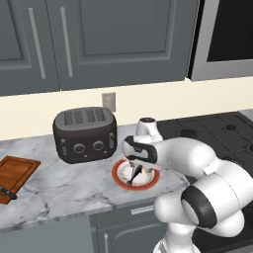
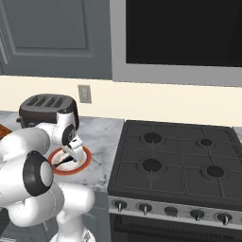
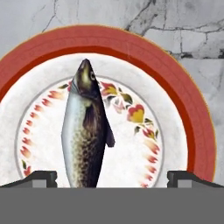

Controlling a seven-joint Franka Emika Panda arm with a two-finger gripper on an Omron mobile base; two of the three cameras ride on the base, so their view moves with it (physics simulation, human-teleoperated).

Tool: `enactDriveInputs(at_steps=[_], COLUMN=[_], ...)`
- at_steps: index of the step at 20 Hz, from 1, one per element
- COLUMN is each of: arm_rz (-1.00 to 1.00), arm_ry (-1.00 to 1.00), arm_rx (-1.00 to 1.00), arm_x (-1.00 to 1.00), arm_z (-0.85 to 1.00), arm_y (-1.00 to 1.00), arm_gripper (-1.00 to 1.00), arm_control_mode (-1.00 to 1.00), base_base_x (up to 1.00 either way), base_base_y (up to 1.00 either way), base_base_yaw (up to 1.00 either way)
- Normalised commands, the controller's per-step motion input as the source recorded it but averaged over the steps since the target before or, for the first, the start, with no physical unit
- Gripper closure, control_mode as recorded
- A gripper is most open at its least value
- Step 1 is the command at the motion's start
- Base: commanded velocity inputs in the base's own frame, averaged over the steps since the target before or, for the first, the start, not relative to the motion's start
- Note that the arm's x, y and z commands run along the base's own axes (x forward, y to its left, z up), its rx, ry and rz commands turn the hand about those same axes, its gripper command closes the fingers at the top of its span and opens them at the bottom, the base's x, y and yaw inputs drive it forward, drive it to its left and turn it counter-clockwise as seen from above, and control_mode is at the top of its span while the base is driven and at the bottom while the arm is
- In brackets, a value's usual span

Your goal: Pick up the knife from the drawer and place it on the cutting board. Then place the meat from the plate to the cutting board.

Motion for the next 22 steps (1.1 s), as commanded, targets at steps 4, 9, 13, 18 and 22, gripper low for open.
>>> enactDriveInputs(at_steps=[4, 9, 13, 18, 22], arm_rz=[0.00, 0.00, 0.00, 0.00, 0.00], arm_ry=[0.00, 0.00, 0.00, 0.00, 0.00], arm_rx=[0.00, 0.00, 0.00, 0.00, 0.00], arm_x=[0.05, 0.02, 0.03, 0.02, 0.01], arm_z=[-0.12, -0.12, -0.14, -0.15, -0.16], arm_y=[0.08, 0.09, 0.15, 0.11, 0.10], arm_gripper=[-1.00, -1.00, -1.00, -1.00, -1.00], arm_control_mode=[-1.00, -1.00, -1.00, -1.00, -1.00], base_base_x=[0.00, 0.00, 0.00, 0.00, 0.00], base_base_y=[0.00, 0.00, 0.00, 0.00, 0.00], base_base_yaw=[0.00, 0.00, 0.00, 0.00, 0.00])
